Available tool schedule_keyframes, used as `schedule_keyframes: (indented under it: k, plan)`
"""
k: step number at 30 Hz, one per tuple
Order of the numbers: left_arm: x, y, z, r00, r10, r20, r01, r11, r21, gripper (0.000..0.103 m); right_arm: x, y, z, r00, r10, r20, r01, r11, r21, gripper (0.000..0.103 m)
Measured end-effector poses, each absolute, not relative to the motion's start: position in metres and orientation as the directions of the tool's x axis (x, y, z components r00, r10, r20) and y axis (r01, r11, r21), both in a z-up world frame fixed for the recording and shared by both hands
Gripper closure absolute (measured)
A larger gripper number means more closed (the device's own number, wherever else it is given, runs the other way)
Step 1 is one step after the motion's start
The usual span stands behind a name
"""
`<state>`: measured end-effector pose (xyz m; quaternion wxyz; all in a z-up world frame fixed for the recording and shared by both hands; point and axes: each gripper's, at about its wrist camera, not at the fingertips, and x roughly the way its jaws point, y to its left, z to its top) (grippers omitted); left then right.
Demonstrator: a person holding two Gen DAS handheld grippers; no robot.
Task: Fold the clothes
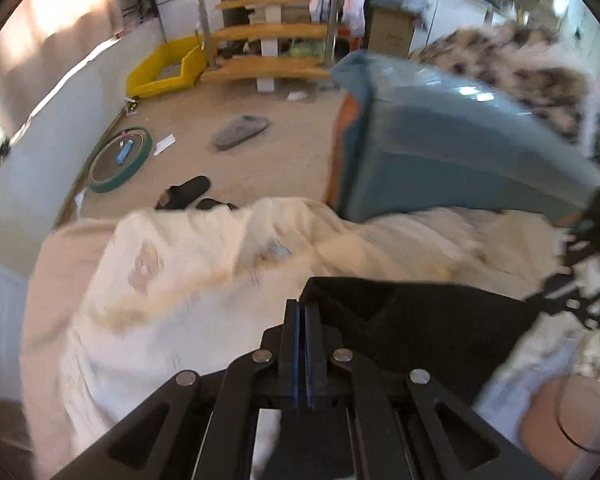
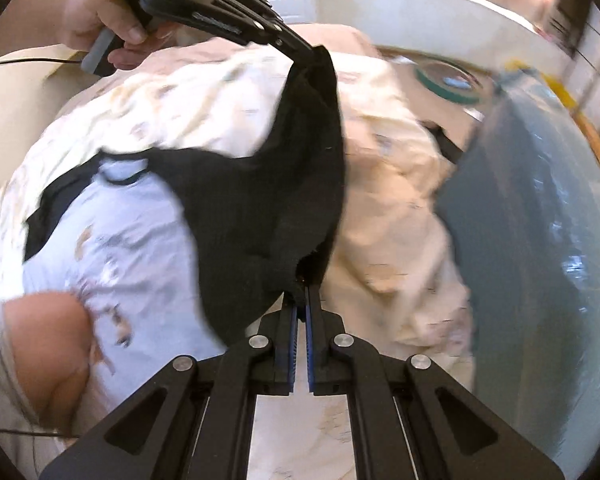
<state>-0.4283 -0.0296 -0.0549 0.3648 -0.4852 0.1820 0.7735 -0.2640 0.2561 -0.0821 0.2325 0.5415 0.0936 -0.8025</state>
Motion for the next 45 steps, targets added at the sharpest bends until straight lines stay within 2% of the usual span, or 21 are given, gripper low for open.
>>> schedule_keyframes:
  k: [6,10,13,15,16,17,19,20,21,24,26,30,33,34,35,36,38,41,45]
  plan:
    - [-0.31,-0.127,-0.074,-0.232,0.373,-0.898,-0.711,-0.695,-0.105,0.101,-0.206,0.191,-0.09,-0.188,-0.448,-0.874,0.592,-0.762,0.263,0.1]
    - [-0.241,-0.187,-0.144,-0.115,0.281,-0.953,-0.61,-0.777,-0.156,0.101,-0.18,0.145,-0.134,-0.057,-0.526,-0.849,0.613,-0.69,0.386,0.1]
    - [-0.211,-0.205,-0.193,-0.064,0.214,-0.975,-0.562,-0.815,-0.142,0.101,-0.168,0.122,-0.185,0.043,-0.572,-0.819,0.542,-0.675,0.501,0.096]
    - [-0.206,-0.213,-0.215,-0.033,0.181,-0.983,-0.521,-0.843,-0.137,0.1,-0.159,0.119,-0.211,0.079,-0.561,-0.824,0.494,-0.696,0.521,0.094]
    - [-0.206,-0.216,-0.222,-0.02,0.163,-0.986,-0.506,-0.853,-0.131,0.098,-0.154,0.12,-0.222,0.091,-0.546,-0.833,0.472,-0.713,0.519,0.089]
    - [-0.207,-0.22,-0.225,-0.01,0.159,-0.987,-0.496,-0.858,-0.133,0.096,-0.15,0.124,-0.23,0.095,-0.534,-0.84,0.45,-0.73,0.515,0.072]
    - [-0.211,-0.232,-0.221,-0.014,0.154,-0.988,-0.493,-0.861,-0.127,0.096,-0.144,0.148,-0.229,0.09,-0.551,-0.829,0.381,-0.75,0.54,0.062]
    - [-0.213,-0.238,-0.219,-0.018,0.151,-0.988,-0.492,-0.862,-0.123,0.096,-0.142,0.16,-0.227,0.089,-0.569,-0.818,0.342,-0.754,0.561,0.048]
    - [-0.218,-0.245,-0.213,-0.024,0.166,-0.986,-0.481,-0.867,-0.134,0.096,-0.141,0.173,-0.224,0.073,-0.589,-0.805,0.295,-0.758,0.581,0.042]
    - [-0.238,-0.261,-0.191,-0.079,0.238,-0.968,-0.424,-0.887,-0.184,0.091,-0.141,0.222,-0.219,-0.042,-0.639,-0.768,0.094,-0.768,0.633,0.042]
    - [-0.261,-0.268,-0.178,-0.163,0.259,-0.952,-0.351,-0.917,-0.189,0.07,-0.143,0.246,-0.226,-0.143,-0.653,-0.744,-0.06,-0.744,0.665,0.042]
    - [-0.297,-0.242,-0.184,-0.185,0.299,-0.936,-0.305,-0.923,-0.234,0.068,-0.143,0.254,-0.261,-0.258,-0.736,-0.626,-0.291,-0.558,0.777,0.043]
    - [-0.317,-0.213,-0.208,-0.168,0.287,-0.943,-0.313,-0.923,-0.225,0.068,-0.146,0.245,-0.285,-0.352,-0.762,-0.543,-0.363,-0.424,0.83,0.043]
    - [-0.321,-0.207,-0.219,-0.162,0.276,-0.947,-0.305,-0.927,-0.218,0.068,-0.15,0.245,-0.288,-0.377,-0.75,-0.544,-0.371,-0.416,0.83,0.044]
    - [-0.326,-0.201,-0.228,-0.154,0.265,-0.952,-0.296,-0.931,-0.211,0.068,-0.154,0.246,-0.293,-0.411,-0.724,-0.554,-0.383,-0.415,0.826,0.055]
    - [-0.33,-0.195,-0.238,-0.146,0.253,-0.956,-0.288,-0.936,-0.204,0.068,-0.158,0.251,-0.292,-0.443,-0.702,-0.558,-0.383,-0.415,0.825,0.076]
    - [-0.34,-0.183,-0.258,-0.129,0.231,-0.964,-0.27,-0.944,-0.19,0.068,-0.169,0.267,-0.285,-0.486,-0.646,-0.589,-0.38,-0.452,0.807,0.097]
    - [-0.345,-0.172,-0.254,-0.18,0.195,-0.964,-0.276,-0.951,-0.141,0.068,-0.184,0.301,-0.28,-0.539,-0.533,-0.652,-0.422,-0.499,0.757,0.099]
    - [-0.342,-0.172,-0.231,-0.259,0.18,-0.949,-0.263,-0.958,-0.11,0.068,-0.197,0.302,-0.275,-0.47,-0.545,-0.694,-0.404,-0.567,0.718,0.098]
